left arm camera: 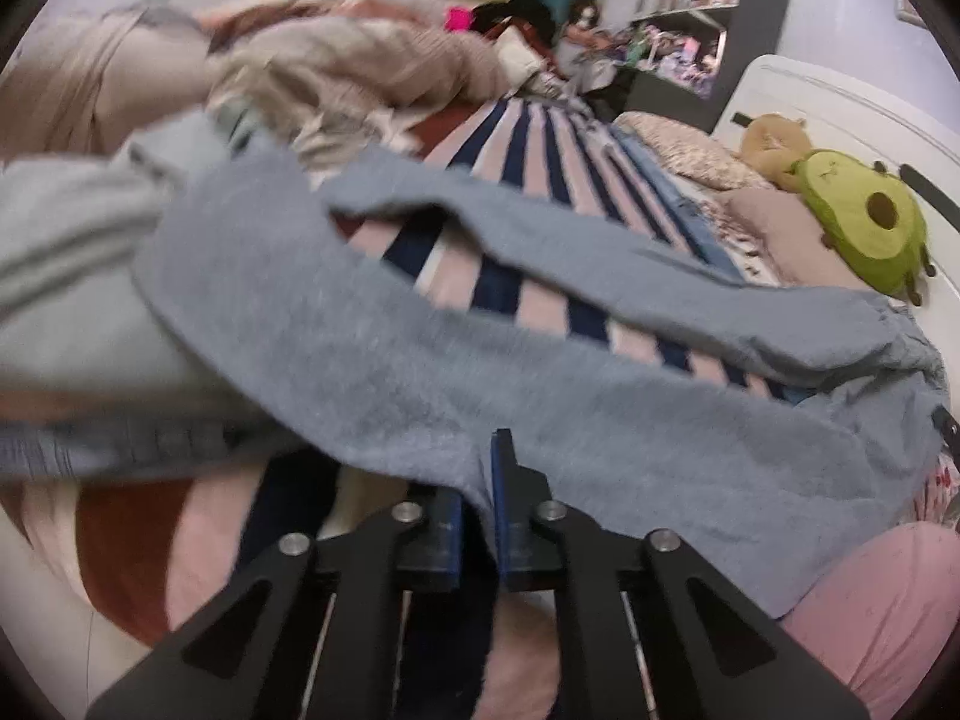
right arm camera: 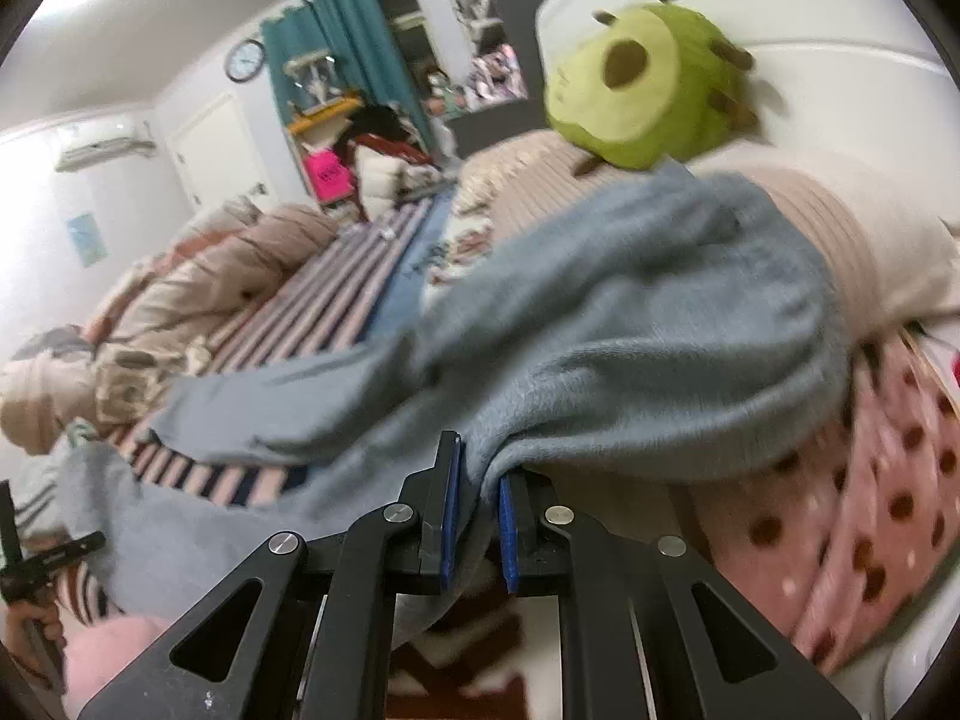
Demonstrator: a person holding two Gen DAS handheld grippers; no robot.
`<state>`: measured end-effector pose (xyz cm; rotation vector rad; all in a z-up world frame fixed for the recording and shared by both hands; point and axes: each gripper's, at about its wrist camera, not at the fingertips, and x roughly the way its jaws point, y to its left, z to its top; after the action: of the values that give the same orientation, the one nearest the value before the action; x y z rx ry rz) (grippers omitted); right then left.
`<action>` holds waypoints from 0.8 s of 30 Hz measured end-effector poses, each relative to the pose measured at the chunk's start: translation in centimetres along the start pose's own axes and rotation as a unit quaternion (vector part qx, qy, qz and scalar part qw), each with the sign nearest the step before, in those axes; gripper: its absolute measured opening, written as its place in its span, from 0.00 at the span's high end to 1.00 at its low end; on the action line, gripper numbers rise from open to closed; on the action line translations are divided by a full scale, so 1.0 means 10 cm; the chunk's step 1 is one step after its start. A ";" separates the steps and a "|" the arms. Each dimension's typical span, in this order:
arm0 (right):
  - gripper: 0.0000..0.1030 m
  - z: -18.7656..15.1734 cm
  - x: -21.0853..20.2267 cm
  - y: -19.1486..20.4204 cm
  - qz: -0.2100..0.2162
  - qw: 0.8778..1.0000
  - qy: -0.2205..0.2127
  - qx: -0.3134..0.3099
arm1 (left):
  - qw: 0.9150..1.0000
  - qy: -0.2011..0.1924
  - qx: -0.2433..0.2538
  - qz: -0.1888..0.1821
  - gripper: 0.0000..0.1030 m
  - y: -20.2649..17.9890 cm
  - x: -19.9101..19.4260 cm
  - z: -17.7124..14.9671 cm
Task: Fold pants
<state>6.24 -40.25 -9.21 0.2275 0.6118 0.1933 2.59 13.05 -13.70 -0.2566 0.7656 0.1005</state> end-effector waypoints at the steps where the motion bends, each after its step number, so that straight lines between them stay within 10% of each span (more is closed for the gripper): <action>1: 0.94 0.03 0.01 0.02 0.005 1.000 -0.003 -0.003 | 1.000 -0.004 0.002 -0.002 0.98 -0.01 -0.02 0.05; 24: 0.96 0.83 0.34 0.08 0.015 0.998 -0.013 -0.060 | 0.994 -0.074 0.070 0.038 0.98 -0.28 0.17 1.42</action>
<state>13.76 -39.93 -4.24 0.1226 0.5686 0.2549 13.85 14.14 -4.51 -0.0856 0.6310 0.1352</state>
